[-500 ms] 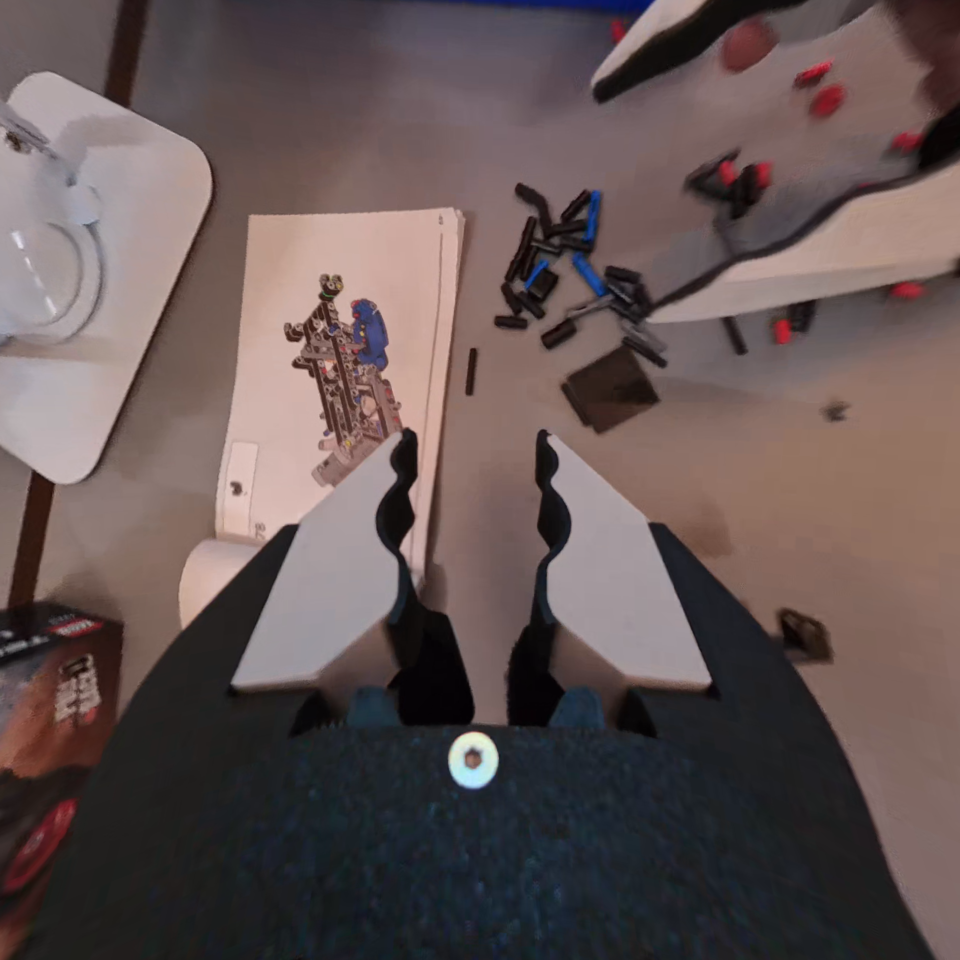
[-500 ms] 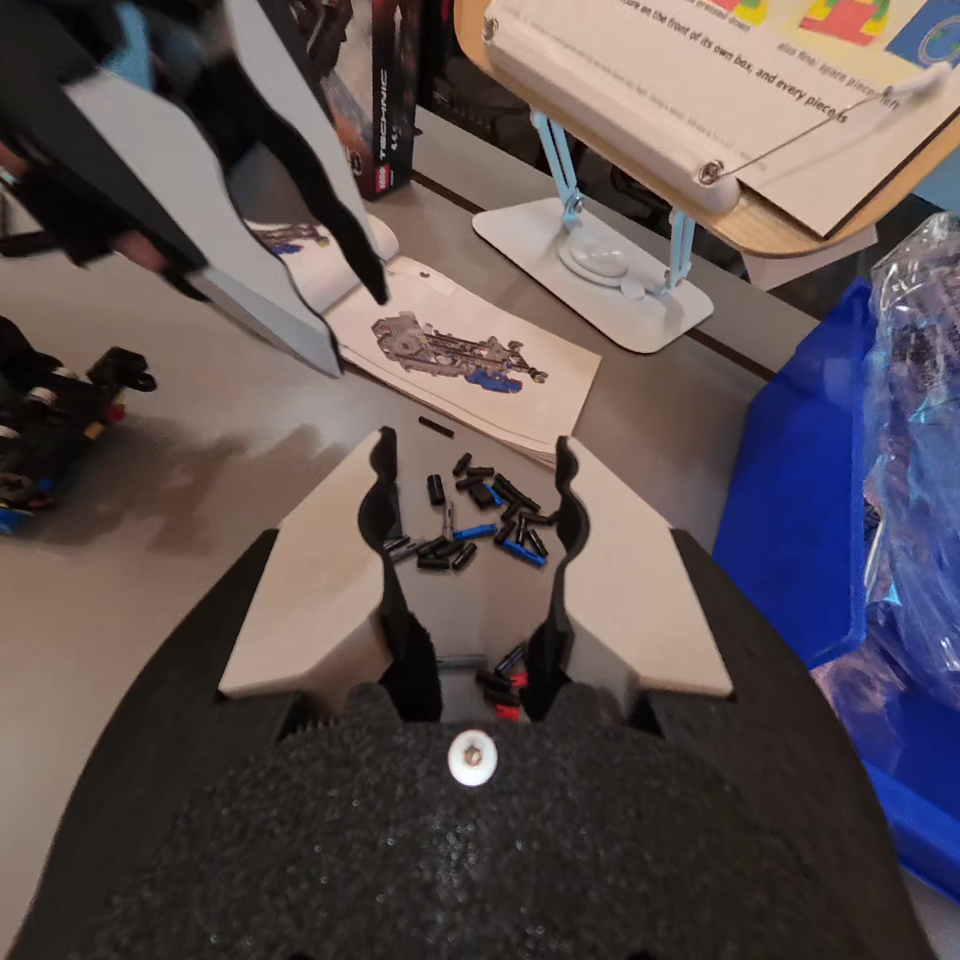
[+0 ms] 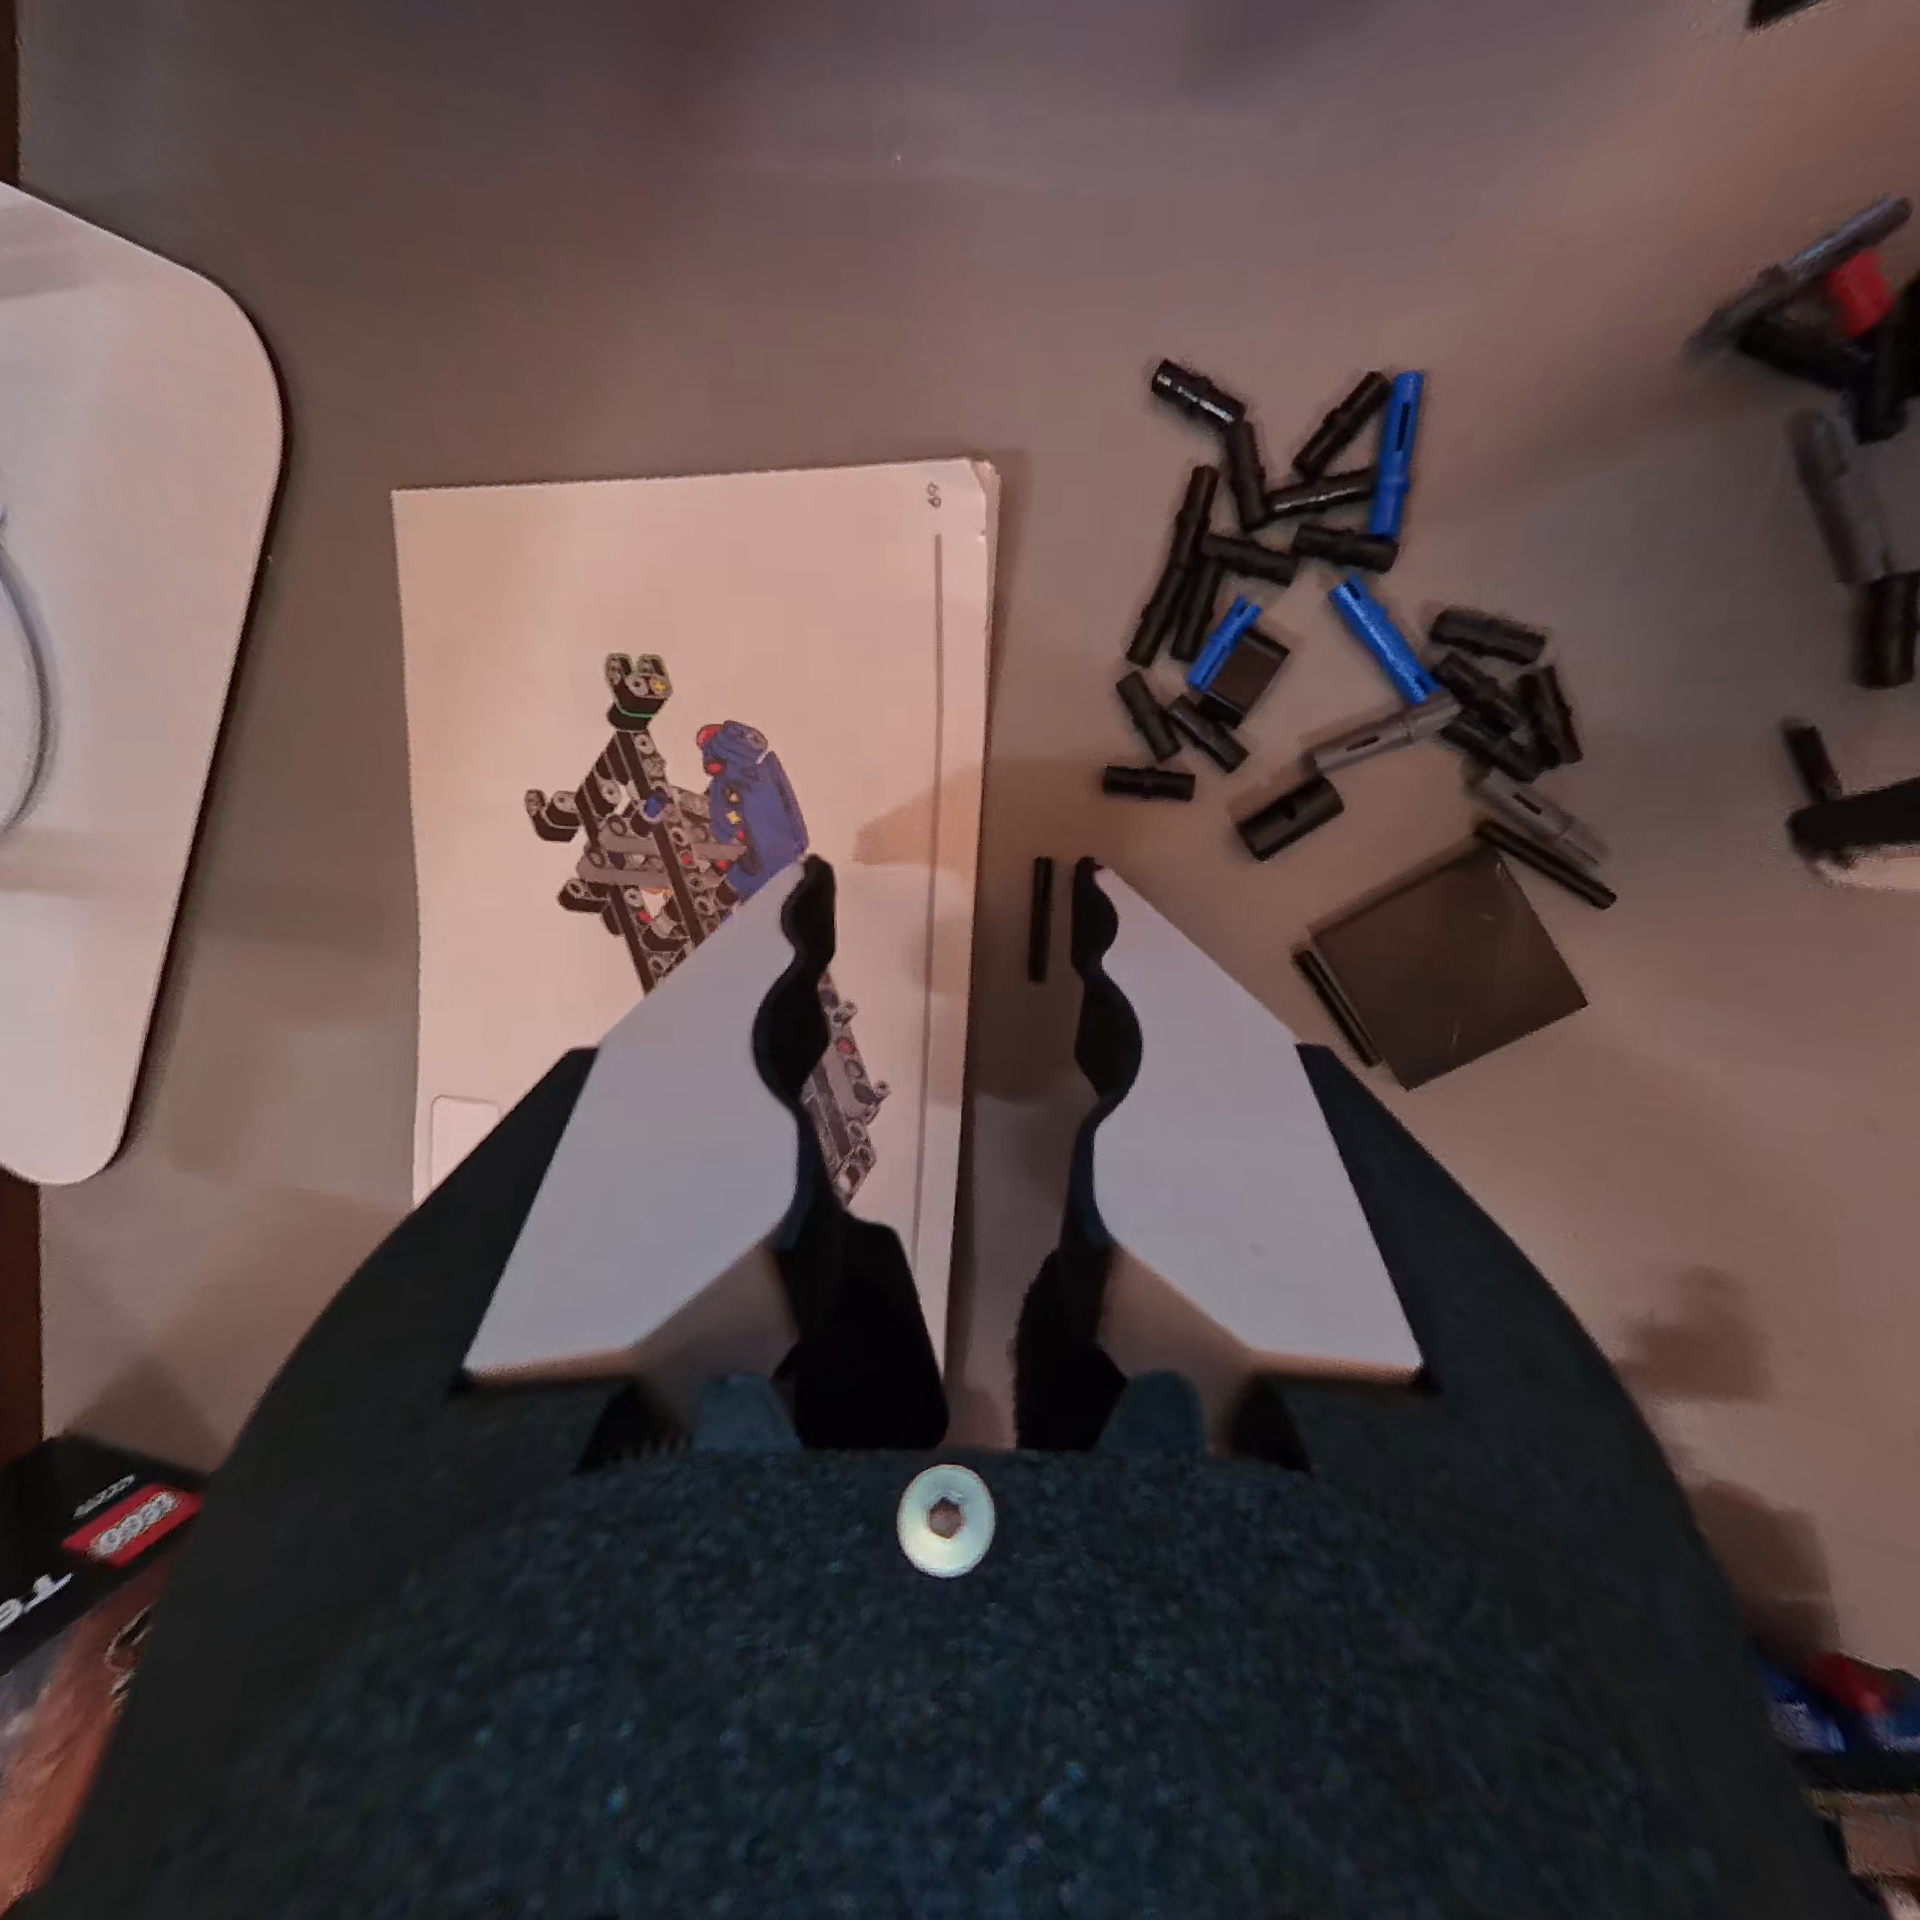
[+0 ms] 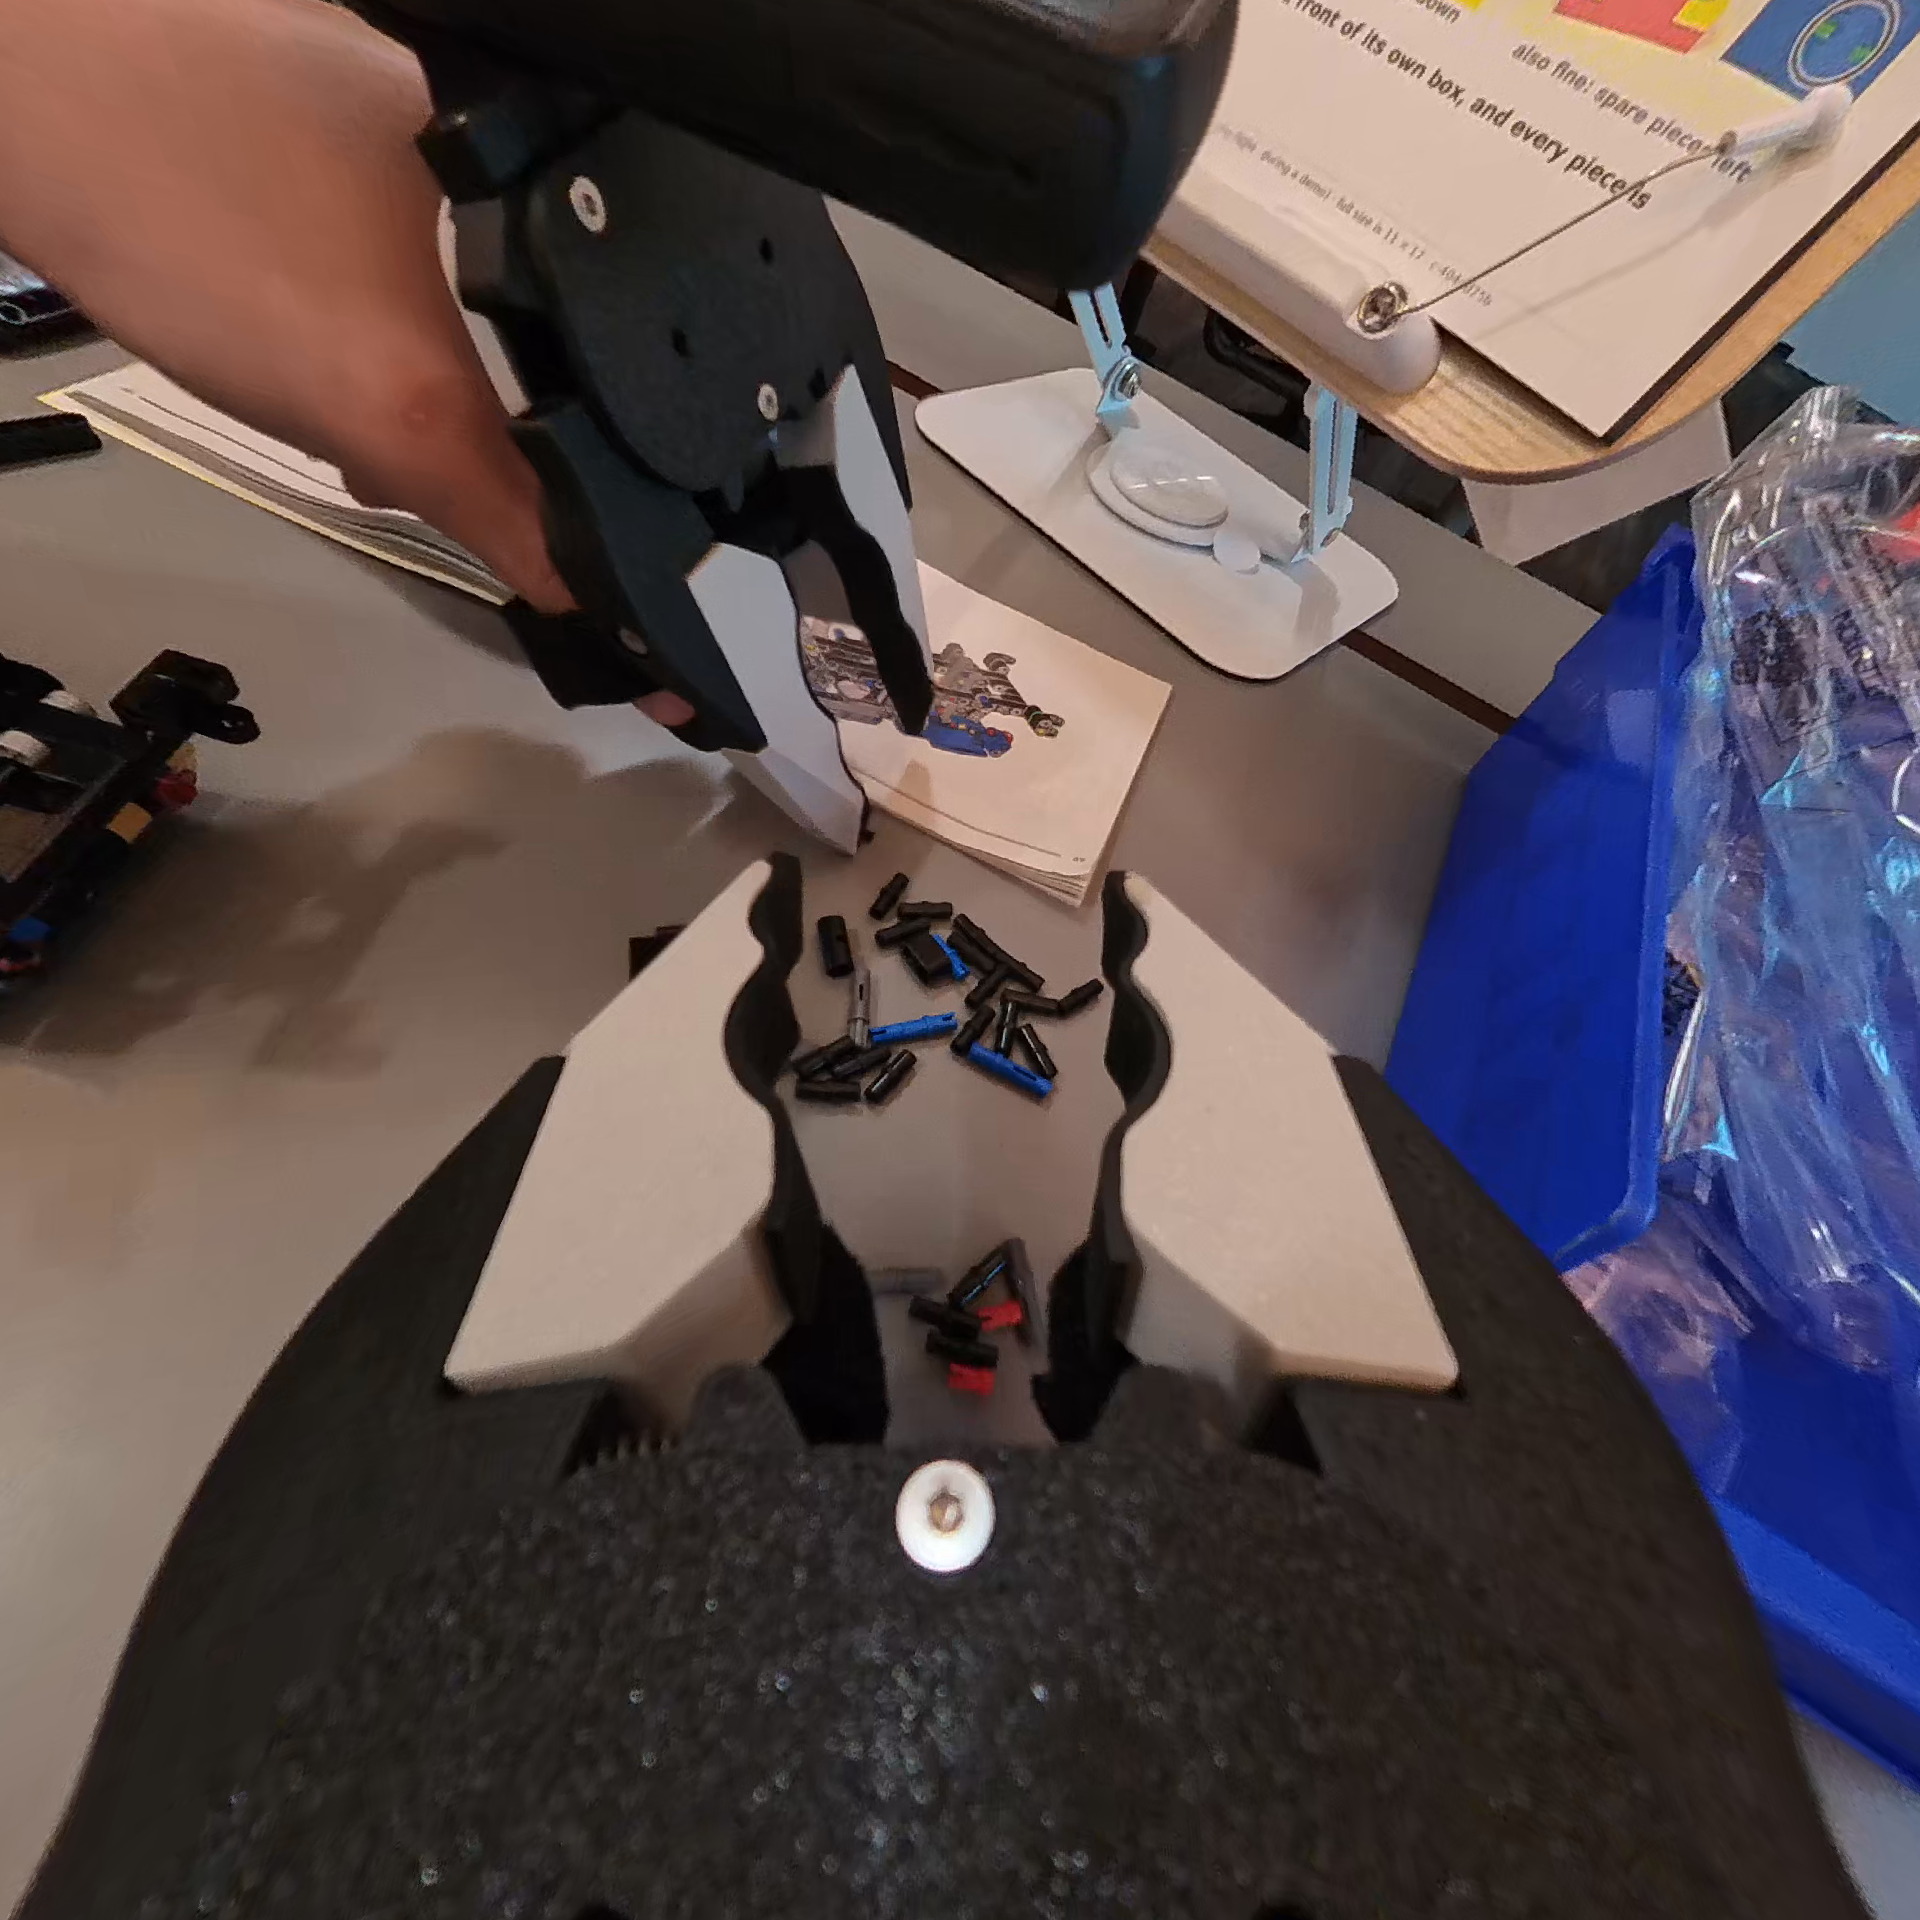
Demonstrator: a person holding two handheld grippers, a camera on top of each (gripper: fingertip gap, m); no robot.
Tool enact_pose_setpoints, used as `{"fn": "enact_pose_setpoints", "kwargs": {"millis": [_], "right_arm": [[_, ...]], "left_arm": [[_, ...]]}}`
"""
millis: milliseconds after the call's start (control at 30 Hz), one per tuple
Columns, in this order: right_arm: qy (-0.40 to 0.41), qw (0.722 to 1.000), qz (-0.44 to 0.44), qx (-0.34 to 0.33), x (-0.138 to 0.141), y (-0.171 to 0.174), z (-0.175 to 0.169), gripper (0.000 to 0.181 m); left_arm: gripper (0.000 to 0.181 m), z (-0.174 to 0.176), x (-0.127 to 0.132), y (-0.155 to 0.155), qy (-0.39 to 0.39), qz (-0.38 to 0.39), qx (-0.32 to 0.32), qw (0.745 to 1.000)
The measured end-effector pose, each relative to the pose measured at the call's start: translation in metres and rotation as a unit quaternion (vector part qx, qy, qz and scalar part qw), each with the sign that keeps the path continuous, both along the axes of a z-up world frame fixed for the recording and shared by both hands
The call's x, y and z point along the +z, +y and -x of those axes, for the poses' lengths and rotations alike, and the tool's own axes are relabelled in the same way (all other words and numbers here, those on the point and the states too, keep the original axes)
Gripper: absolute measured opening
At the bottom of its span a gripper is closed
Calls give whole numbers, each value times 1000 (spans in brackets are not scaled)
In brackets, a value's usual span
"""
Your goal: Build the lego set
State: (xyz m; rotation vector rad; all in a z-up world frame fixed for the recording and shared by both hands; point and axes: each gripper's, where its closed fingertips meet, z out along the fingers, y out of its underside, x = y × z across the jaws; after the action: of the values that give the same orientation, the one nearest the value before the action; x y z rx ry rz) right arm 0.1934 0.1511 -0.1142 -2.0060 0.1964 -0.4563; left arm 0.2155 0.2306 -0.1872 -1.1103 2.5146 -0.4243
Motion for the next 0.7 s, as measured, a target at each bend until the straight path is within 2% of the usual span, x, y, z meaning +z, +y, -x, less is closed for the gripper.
{"fn": "enact_pose_setpoints", "kwargs": {"millis": [267,400,567,700], "right_arm": [[16,1000,9,4,-7,-1,0,55],[19,999,30,6,-17,-1,0,56],[21,999,39,4,-22,-1,-2,56],[26,999,40,6,-24,-1,-1,56]], "left_arm": [[28,-7,-3,-13,17,39,-12,999],[29,-17,-1,-21,12,47,-17,999],[32,-46,7,-30,-16,49,-1,999],[30,-49,1,-36,-2,63,-3,998]]}}
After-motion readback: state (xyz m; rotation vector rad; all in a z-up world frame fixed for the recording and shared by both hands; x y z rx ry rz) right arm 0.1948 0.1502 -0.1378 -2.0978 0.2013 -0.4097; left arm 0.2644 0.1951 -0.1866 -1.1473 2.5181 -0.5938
